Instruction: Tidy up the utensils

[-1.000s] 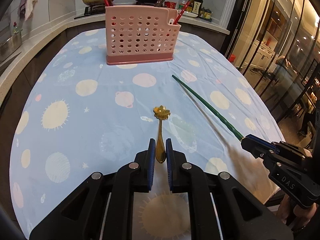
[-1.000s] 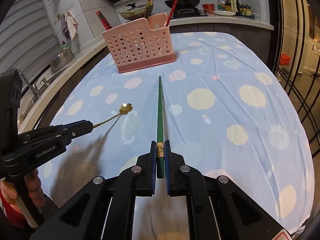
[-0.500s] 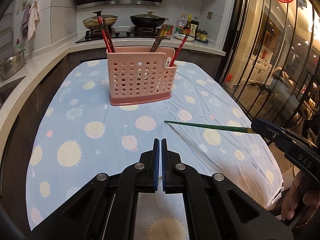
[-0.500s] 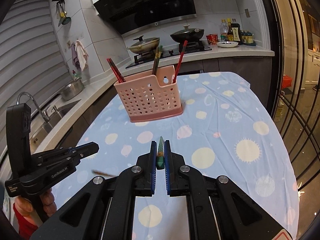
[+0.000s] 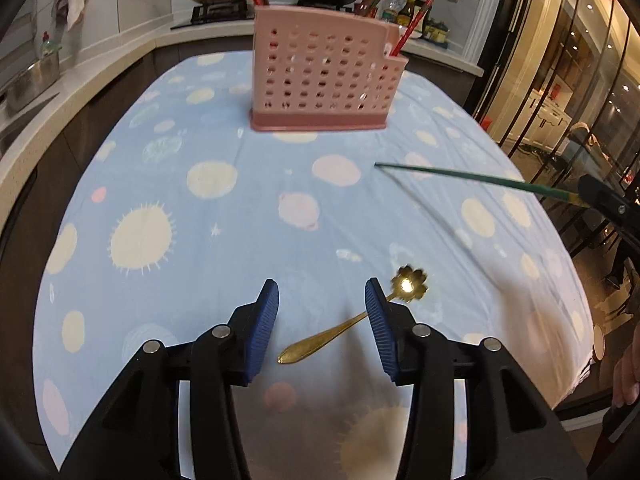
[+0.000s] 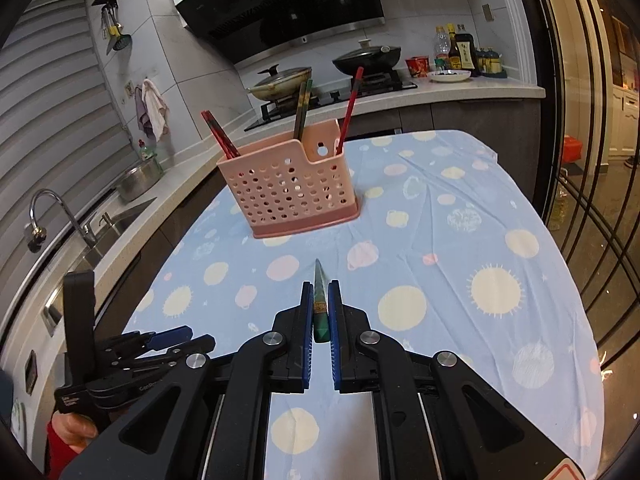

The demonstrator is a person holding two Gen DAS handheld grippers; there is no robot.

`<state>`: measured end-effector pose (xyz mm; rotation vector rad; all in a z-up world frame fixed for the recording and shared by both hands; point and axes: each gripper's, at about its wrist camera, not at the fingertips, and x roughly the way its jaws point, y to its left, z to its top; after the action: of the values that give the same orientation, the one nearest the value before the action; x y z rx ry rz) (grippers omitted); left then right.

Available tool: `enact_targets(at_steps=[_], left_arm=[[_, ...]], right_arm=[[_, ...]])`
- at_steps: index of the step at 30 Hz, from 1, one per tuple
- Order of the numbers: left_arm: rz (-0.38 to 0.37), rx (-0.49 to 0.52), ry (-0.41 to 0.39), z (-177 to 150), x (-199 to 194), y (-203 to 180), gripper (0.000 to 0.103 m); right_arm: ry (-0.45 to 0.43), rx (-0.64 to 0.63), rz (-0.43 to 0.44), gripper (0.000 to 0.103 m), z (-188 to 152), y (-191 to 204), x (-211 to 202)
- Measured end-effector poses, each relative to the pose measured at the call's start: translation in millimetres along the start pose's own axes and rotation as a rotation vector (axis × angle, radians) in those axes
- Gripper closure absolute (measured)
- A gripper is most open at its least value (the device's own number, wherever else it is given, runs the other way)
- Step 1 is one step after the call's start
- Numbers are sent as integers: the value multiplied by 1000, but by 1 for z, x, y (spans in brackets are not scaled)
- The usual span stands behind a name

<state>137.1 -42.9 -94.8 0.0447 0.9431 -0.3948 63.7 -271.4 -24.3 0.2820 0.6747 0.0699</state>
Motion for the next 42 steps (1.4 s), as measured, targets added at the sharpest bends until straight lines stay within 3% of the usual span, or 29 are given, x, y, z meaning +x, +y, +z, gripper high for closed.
enact_targets(at_steps=[4,11,16,21,24,33,42], left_arm=[[10,-38,40,-13,15,10,61],[-62,36,56,-36,1,-21,61],[-61,57,54,-44,-4,-30,62],[-32,48,47,-46,-5,-25,84],[-33,46,48,-48,-6,-23,91],[-50,43,60,-49,-11,-25,92],[-52,39,44,-46,-18,-24,93]], right_arm=[[30,2,-4,97,-8,1,6],[47,7,-7,97,-13,0,8],[57,-6,-15,97,-16,1,7],[123,1,-13,97,-37,-2,17],[172,10,-3,96,-54,-2,24],[262,-19,19,94,-83,9,44],[253,-82,-21,94,-87,15,51]])
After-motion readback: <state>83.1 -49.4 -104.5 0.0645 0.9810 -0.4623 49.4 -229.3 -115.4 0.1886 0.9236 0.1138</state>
